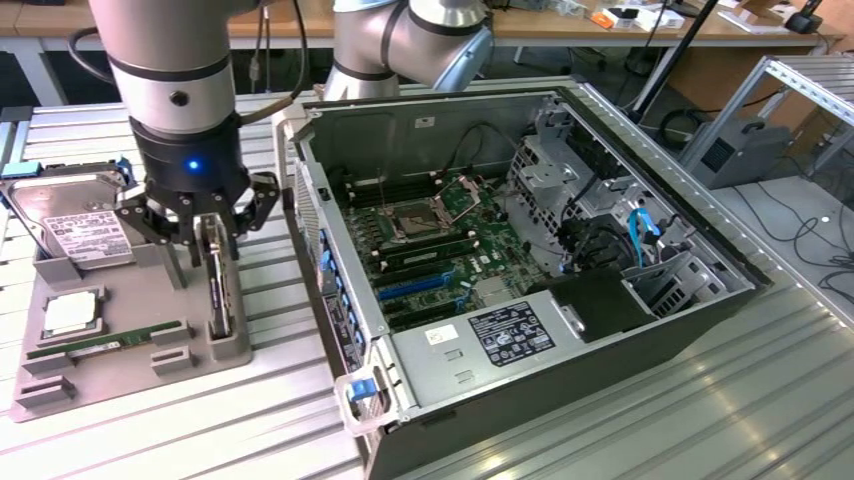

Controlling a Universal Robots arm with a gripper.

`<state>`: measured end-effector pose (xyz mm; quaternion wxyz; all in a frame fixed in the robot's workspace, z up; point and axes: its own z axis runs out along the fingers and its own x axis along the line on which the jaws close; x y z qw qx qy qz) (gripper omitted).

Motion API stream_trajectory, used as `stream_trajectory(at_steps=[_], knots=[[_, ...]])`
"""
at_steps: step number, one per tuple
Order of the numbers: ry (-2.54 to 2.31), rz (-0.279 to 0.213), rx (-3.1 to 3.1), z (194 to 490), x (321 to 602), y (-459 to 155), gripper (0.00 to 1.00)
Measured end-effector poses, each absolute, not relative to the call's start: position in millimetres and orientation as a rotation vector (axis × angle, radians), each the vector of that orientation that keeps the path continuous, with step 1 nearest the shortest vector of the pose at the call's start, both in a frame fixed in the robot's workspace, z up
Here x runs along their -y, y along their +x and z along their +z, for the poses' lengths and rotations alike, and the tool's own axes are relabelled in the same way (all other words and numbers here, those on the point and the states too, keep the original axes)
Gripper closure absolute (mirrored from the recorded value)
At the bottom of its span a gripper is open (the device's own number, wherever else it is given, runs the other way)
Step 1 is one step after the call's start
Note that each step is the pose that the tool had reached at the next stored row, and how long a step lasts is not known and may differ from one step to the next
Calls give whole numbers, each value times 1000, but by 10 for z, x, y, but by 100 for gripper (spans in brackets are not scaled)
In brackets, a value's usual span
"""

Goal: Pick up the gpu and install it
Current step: 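Pick up the gpu and move the gpu toward the slot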

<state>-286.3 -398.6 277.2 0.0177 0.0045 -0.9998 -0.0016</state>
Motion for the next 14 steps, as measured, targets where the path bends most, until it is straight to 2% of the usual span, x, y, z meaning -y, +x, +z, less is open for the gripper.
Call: stream_trajectory(at_steps=[14], knots=[[14, -5, 3106, 2618, 3916, -2882, 58]])
